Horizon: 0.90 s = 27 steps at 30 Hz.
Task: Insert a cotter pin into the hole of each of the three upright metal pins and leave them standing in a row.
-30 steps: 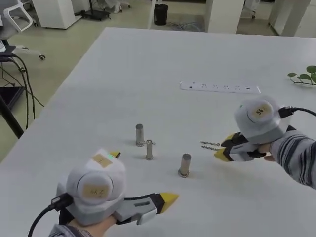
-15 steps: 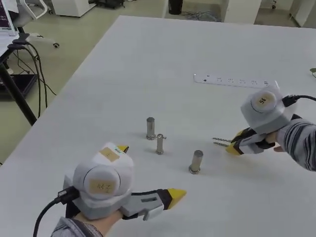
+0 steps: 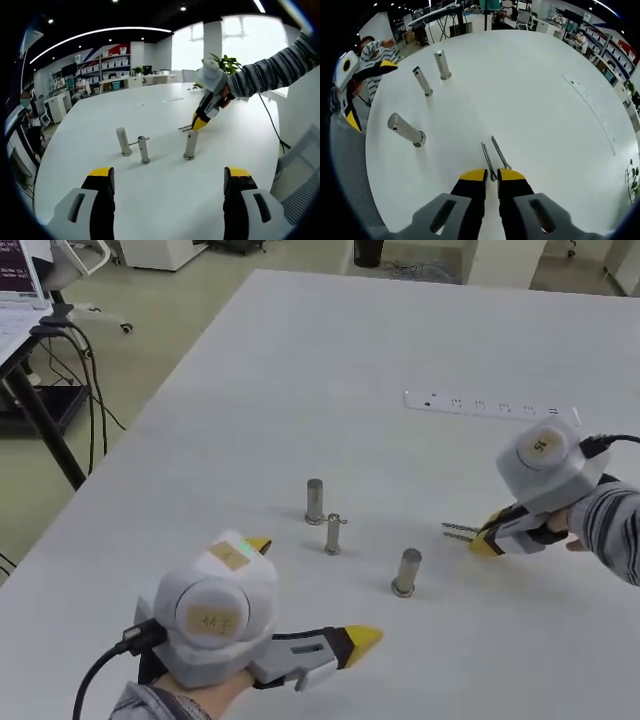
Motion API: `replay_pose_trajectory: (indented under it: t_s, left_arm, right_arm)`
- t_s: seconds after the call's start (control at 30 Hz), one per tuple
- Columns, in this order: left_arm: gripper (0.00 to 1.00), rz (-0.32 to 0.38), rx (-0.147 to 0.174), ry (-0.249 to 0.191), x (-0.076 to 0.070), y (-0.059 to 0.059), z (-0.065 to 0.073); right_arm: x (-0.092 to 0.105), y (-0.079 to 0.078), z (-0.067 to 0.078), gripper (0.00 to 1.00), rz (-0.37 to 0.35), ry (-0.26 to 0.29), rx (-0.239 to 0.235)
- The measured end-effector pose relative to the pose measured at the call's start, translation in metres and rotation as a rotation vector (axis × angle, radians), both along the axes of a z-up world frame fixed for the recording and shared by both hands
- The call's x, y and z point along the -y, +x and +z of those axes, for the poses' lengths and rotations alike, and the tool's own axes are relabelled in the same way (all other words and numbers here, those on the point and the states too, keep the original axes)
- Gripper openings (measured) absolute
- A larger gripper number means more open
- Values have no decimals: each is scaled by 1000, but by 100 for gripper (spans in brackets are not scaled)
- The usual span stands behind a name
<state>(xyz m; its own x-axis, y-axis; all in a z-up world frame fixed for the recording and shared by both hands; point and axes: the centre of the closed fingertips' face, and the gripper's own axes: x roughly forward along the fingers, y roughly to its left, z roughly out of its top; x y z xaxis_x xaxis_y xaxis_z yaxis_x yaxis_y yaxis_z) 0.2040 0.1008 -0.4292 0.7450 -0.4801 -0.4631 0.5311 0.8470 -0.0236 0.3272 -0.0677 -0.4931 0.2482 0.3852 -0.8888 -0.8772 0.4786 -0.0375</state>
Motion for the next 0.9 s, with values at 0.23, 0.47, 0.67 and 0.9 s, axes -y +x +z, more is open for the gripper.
replay_pose_trajectory:
  t_s: [0.23,0.47,0.67,0.9]
  left_arm:
    - [87,1,-4,4,-1,0,-1]
    - [85,-4,-1,7,-1,-2,0]
    - [82,-30,-7,12,4,-4,-1]
    - [73,-57,-9,-6,11,-9,1]
  right_arm:
    - [-2,-2,0,0,43,-26,25]
    - [-1,-6,2,0,72,-33,57]
    - [1,-11,14,0,80,-6,102]
    - [-1,-24,34,0,132,24,172]
